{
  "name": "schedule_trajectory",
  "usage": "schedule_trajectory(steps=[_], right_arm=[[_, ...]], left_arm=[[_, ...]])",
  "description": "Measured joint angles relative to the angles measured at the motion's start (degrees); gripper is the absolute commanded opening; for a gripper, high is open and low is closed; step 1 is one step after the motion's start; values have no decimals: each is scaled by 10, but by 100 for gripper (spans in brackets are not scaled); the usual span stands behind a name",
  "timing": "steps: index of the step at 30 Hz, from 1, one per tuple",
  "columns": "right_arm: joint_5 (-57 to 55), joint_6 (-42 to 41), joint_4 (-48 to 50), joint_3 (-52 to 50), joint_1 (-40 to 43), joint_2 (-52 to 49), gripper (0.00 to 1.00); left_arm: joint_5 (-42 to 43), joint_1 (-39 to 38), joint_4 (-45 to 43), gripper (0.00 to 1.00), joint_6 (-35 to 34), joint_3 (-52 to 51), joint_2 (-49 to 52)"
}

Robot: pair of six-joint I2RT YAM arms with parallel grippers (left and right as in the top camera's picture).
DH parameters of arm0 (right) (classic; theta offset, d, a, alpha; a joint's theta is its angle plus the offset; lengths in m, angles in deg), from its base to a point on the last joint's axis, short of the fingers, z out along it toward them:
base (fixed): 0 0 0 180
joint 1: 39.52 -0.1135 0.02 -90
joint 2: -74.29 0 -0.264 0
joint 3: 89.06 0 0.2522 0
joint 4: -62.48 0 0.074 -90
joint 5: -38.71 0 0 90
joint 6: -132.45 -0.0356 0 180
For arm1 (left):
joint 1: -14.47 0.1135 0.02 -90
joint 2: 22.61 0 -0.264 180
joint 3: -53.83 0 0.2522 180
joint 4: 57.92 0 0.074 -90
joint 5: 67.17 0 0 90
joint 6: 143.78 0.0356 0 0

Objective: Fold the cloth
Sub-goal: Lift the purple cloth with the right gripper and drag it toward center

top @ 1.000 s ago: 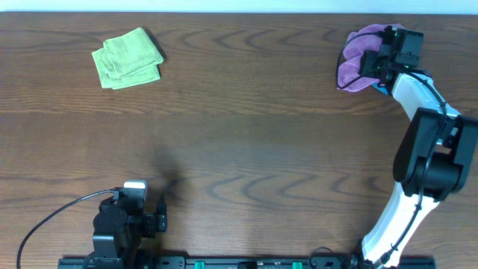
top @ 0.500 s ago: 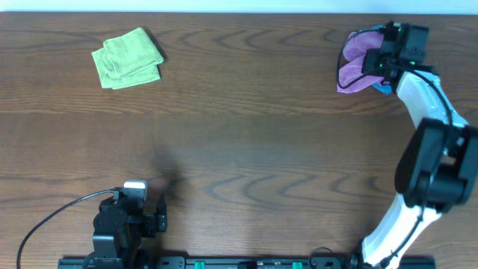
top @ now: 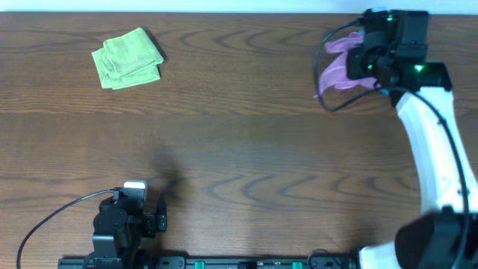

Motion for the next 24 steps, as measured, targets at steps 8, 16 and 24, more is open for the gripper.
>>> schedule_trajectory(steps=[8,16,24], right_arm=[[-1,12,-69,0,-143,89,1],[9,7,-68,0,-291,93,1],[35,-3,-21,0,-434,93,1]], left_arm=[[0,0,0,96,0,0,0],[0,0,0,95,0,0,0],[0,0,0,95,0,0,0]])
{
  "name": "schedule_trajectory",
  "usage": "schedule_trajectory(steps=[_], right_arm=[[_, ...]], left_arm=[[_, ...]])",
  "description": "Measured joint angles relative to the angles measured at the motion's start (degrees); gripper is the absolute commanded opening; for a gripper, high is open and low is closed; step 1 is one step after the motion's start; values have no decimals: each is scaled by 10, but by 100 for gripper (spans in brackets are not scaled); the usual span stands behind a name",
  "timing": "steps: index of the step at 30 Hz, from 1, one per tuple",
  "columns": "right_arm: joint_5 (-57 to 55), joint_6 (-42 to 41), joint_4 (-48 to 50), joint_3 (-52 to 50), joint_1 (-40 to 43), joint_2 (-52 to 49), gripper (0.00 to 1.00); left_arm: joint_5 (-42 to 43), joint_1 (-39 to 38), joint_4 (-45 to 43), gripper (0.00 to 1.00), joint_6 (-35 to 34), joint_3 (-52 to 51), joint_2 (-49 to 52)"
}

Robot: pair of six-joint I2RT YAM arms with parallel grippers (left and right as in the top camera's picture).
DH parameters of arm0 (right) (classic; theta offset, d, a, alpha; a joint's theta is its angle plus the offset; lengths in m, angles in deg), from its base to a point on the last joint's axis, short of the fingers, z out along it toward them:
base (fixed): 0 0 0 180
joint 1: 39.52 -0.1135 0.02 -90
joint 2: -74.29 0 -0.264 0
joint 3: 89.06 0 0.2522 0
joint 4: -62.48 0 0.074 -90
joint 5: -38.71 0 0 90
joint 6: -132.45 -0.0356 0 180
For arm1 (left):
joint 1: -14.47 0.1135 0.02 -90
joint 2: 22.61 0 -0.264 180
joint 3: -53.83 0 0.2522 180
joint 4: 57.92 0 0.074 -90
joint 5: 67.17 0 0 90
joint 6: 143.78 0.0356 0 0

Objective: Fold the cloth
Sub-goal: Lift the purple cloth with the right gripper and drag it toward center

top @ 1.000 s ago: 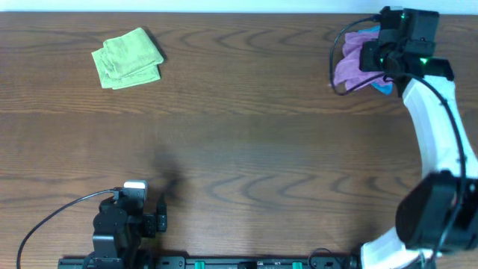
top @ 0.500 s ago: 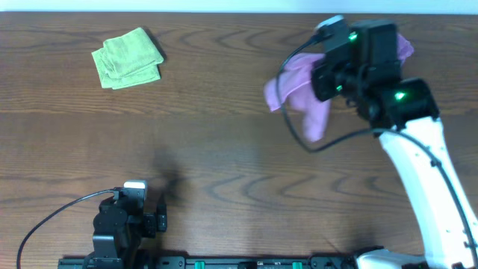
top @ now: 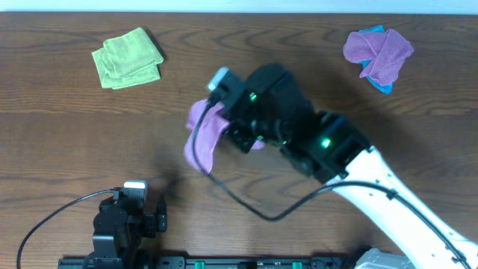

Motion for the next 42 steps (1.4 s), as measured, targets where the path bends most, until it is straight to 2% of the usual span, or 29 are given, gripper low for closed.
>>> schedule_trajectory(steps=[8,11,14,15,16,18,20,21,22,26,29,36,42], right_arm=[[10,-5,24,1,-19,-11,2],[9,-6,-26,2,-3,-31,2],[-15,-9,-121,2,40,-53,1],[-26,-10,-152,1,63,-58,4],[-35,-10,-178,1,84,-59,14],[-51,-12,-234,1,141,-60,22],[-64,-15,-267,1,202,-60,41],[-66,-14,-277,1,235,-60,65],[-66,-13,-283,1,266,-60,98],[-34,-4,-287,1,346,-52,99],[-13,3,-290,1,363,-43,99],[70,70,-284,-6,351,-42,99],[95,116,-239,-49,301,-100,99]], left_arm=[[0,0,0,96,1,0,0],[0,0,0,95,1,0,0],[0,0,0,95,1,0,0],[0,0,0,96,1,0,0],[0,0,0,95,1,0,0],[0,0,0,95,1,0,0],[0,0,0,95,1,0,0],[0,0,0,96,1,0,0],[0,0,0,96,1,0,0],[0,0,0,95,1,0,0],[0,0,0,95,1,0,0],[0,0,0,95,1,0,0],[0,0,0,95,1,0,0]])
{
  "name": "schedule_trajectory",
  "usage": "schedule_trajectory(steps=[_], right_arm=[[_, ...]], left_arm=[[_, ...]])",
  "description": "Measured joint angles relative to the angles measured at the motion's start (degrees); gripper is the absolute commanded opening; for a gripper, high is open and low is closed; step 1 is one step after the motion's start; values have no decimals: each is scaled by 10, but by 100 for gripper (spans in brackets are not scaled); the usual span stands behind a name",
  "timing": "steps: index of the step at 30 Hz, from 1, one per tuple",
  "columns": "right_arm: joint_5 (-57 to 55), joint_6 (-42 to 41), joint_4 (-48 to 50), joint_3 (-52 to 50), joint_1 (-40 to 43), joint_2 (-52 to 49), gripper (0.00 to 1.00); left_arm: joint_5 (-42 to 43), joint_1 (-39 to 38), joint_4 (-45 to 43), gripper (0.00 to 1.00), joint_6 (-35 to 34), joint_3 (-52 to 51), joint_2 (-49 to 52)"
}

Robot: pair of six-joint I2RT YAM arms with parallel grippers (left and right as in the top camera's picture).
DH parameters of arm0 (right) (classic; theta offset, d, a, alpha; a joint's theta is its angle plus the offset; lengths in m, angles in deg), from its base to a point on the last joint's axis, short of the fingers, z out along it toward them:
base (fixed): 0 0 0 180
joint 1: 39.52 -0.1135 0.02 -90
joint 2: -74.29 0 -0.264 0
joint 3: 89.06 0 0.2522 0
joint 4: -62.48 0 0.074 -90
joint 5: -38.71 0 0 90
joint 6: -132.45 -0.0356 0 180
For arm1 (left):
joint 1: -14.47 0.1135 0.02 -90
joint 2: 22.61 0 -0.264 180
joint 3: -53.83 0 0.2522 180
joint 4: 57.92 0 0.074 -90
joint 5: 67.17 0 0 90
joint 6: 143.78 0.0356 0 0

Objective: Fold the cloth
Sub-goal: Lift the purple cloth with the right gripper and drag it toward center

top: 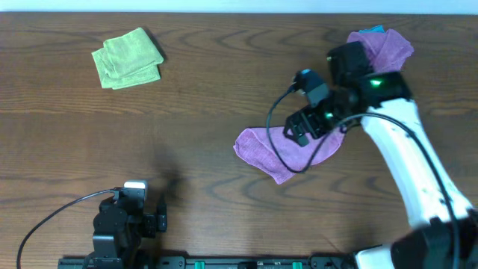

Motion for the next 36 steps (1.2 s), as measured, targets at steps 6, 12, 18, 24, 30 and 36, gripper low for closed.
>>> schedule_trajectory(steps=[6,12,18,24,30,36], right_arm=[[-20,14,22,-16,-46,-92,99],[-41,17,21,-16,-72,-153,99],[-70,18,22,-16,-84,-182,96],[-94,18,21,-16,-85,-201,93],[-100,18,23,-16,-85,-209,88],[-106,18,37,-16,-85,-210,85]], left_arm=[[0,0,0,96,0,0,0],[0,0,0,95,0,0,0],[0,0,0,95,0,0,0],[0,0,0,95,0,0,0],[0,0,0,95,0,0,0],[0,0,0,95,0,0,0]])
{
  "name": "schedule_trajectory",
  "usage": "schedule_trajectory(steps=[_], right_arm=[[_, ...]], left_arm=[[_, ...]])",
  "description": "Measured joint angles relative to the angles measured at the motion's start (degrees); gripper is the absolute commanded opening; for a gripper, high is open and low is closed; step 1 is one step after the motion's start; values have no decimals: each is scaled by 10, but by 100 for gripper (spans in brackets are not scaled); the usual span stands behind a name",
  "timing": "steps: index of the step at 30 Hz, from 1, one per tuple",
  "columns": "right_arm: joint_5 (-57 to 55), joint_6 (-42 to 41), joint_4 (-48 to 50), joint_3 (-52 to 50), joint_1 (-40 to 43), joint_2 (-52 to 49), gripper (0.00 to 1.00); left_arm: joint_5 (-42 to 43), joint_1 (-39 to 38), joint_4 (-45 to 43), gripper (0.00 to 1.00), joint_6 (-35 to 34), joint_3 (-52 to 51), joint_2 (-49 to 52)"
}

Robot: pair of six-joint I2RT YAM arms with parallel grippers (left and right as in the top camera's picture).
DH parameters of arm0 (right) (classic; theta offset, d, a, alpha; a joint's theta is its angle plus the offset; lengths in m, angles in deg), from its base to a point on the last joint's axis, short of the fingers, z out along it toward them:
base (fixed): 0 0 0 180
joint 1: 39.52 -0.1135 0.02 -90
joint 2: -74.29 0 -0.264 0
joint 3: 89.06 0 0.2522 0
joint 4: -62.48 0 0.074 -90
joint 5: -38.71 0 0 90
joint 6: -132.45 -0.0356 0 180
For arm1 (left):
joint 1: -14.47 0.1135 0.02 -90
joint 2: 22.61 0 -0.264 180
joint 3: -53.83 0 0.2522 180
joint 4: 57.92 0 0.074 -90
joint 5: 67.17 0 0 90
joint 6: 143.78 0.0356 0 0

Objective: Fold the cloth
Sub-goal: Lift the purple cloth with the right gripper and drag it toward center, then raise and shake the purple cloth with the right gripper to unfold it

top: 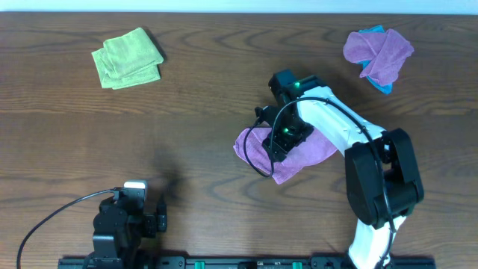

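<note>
A purple cloth (310, 149) lies crumpled and partly spread on the wooden table (224, 82), a little right of the middle. My right gripper (273, 142) points down onto the cloth's left part and hides it. Its fingers merge with the dark wrist from above, so their state is hidden. My left gripper (158, 219) rests at the table's front left edge, far from the cloth, and its fingers are too small to read.
A folded green cloth (128, 58) lies at the back left. A bunched purple cloth over a blue one (378, 51) sits at the back right. A black cable (45, 220) loops from the left arm along the front edge.
My right gripper has moved from the cloth's right-middle to its left part. The cloth's left side looks more bunched, and the arm now bends back over the cloth.
My right gripper first held a purple cloth up at the back right pile. Then it hung with the cloth over the table's middle. Later the cloth lay spread on the table under the gripper, which now stands on its left part. The left arm stayed parked.
</note>
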Motion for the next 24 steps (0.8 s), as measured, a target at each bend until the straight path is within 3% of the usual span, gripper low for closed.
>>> schedule_trajectory(steps=[12,14,17,20,21,24], right_arm=[[-2,0,4,0,0,-2,83],[-3,2,4,0,0,-8,74],[-4,2,4,0,0,-23,45],[-7,0,7,-1,-2,-35,7],[-8,-3,7,-1,-3,-36,1],[-10,-11,7,-1,-5,-36,1]], left_arm=[[0,0,0,95,0,0,0],[0,0,0,95,0,0,0],[0,0,0,95,0,0,0],[0,0,0,95,0,0,0],[0,0,0,96,0,0,0],[0,0,0,96,0,0,0]])
